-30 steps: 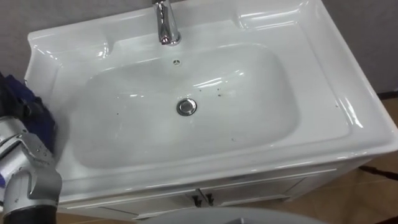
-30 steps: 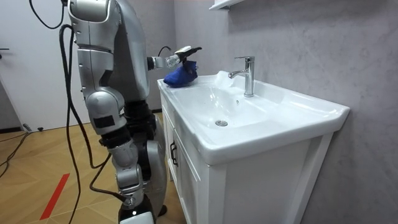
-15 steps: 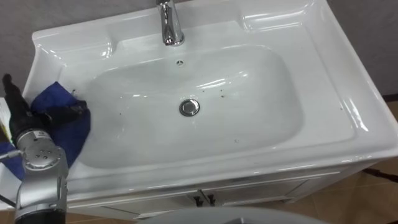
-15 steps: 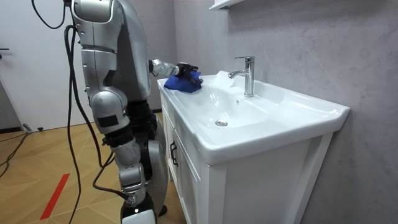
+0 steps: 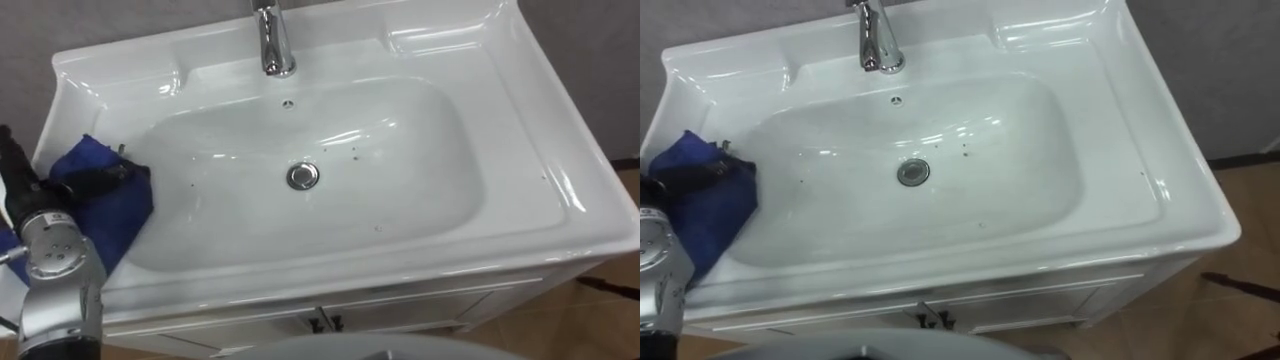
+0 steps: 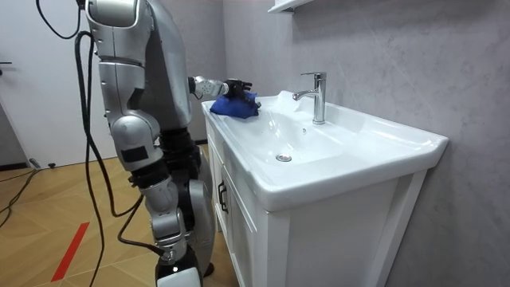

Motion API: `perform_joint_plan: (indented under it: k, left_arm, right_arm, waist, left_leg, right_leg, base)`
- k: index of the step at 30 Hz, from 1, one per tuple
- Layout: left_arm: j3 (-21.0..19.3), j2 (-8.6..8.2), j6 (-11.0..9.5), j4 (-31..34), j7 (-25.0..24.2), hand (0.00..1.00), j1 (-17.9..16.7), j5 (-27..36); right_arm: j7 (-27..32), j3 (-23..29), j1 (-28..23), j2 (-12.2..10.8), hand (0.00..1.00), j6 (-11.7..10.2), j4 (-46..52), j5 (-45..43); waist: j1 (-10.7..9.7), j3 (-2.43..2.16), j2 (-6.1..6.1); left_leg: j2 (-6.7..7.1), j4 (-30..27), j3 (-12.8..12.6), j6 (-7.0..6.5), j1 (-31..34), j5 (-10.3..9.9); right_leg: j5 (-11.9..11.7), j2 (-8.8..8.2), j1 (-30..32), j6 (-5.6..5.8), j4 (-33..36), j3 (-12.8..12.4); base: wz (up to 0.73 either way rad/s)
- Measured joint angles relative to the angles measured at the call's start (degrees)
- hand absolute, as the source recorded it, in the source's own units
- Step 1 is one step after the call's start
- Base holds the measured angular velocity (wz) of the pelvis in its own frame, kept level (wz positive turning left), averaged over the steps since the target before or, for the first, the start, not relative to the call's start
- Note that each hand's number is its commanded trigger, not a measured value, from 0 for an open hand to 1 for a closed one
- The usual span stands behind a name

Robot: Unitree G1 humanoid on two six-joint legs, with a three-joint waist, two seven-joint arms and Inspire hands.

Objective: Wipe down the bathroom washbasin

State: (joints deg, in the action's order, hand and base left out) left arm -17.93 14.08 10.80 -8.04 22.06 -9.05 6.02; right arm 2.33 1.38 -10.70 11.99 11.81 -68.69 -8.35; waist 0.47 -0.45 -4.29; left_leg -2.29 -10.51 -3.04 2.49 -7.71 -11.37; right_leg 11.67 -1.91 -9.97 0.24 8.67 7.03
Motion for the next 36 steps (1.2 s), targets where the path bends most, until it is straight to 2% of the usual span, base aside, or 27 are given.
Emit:
perform_joint_plan:
  k: [5,8,10,12,18,23,27,33,36]
  left_arm:
    - [-0.5,0.70,0.0,0.5,2.5,0.00,1.1,-3.2]
    - [-1.4,0.70,-0.1,2.2,4.1,0.00,1.7,-5.1]
    - [-2.7,0.76,-0.4,2.6,5.4,0.00,3.5,-6.8]
    - [-3.1,0.94,-0.5,4.1,6.7,0.00,3.9,-6.9]
    - [-3.5,0.99,-2.7,9.4,8.8,0.00,4.1,-9.1]
    - [-3.5,0.98,-2.8,9.7,9.2,0.00,4.1,-10.2]
    - [-4.5,1.00,-4.6,9.7,12.2,0.00,4.5,-10.1]
    - [-5.4,1.00,-6.2,8.9,16.7,0.00,4.5,-10.1]
    - [-6.9,0.95,-6.9,8.4,17.9,0.00,4.3,-10.0]
  right_arm:
    - [0.1,0.3,0.1,0.0,0.00,-0.6,-0.2,0.1]
    - [0.3,1.5,0.3,-0.5,0.00,-0.9,-0.6,0.0]
    - [0.3,2.3,0.5,-0.8,0.00,-1.4,-1.2,-0.2]
    - [0.2,2.3,0.6,-0.9,0.00,-1.9,-1.9,-0.3]
    - [-0.1,2.3,0.4,-1.0,0.00,-2.3,-2.6,-1.1]
    - [-0.1,2.2,0.5,-1.0,0.00,-2.5,-2.7,-0.4]
    - [0.1,2.3,0.5,-0.8,0.00,-3.0,-2.8,-0.4]
    - [1.1,2.3,0.5,-0.9,0.00,-3.8,-3.2,-0.4]
    - [1.9,2.3,0.1,-0.8,0.00,-4.4,-3.8,-0.4]
  waist:
    - [0.0,0.06,0.10]
    - [-0.1,0.33,0.04]
    - [-0.2,0.69,-0.16]
    - [-0.2,0.76,-0.25]
    - [-0.4,0.77,-0.29]
    - [-0.7,0.69,-0.39]
    - [-0.2,0.65,-0.35]
    - [0.1,0.61,-1.00]
    - [1.2,0.51,-1.04]
  left_leg:
    - [0.00,-0.1,0.2,0.00,0.0,0.0]
    - [0.00,-0.3,0.7,0.00,0.3,0.0]
    - [0.00,-0.4,0.9,0.00,0.5,0.0]
    - [0.00,-0.4,0.9,0.00,0.5,0.0]
    - [0.01,-0.4,0.9,0.00,0.6,0.0]
    - [0.00,-0.2,0.7,0.00,0.4,0.0]
    - [0.00,-0.2,0.4,0.00,0.2,0.0]
    - [0.00,-0.2,0.3,0.00,0.1,0.0]
    - [0.00,0.1,0.1,0.00,-0.2,0.0]
  right_leg:
    - [0.0,0.00,-0.1,0.00,0.2,0.3]
    - [0.0,0.00,-0.1,-0.02,0.1,0.7]
    - [0.1,0.00,0.0,-0.06,0.0,1.0]
    - [0.1,-0.01,0.0,-0.06,0.0,1.0]
    - [0.1,-0.01,0.0,-0.08,0.0,1.1]
    - [0.1,-0.04,0.0,-0.11,0.0,1.0]
    - [0.1,-0.05,0.0,-0.11,0.0,0.6]
    - [0.1,-0.04,0.0,-0.10,0.0,0.4]
    - [0.1,0.05,0.0,-0.09,0.1,-0.4]
  base:
    - [0.03]
    - [0.07]
    - [0.07]
    - [0.00]
    - [0.00]
    - [0.00]
    - [-0.04]
    - [-0.01]
    - [-0.08]
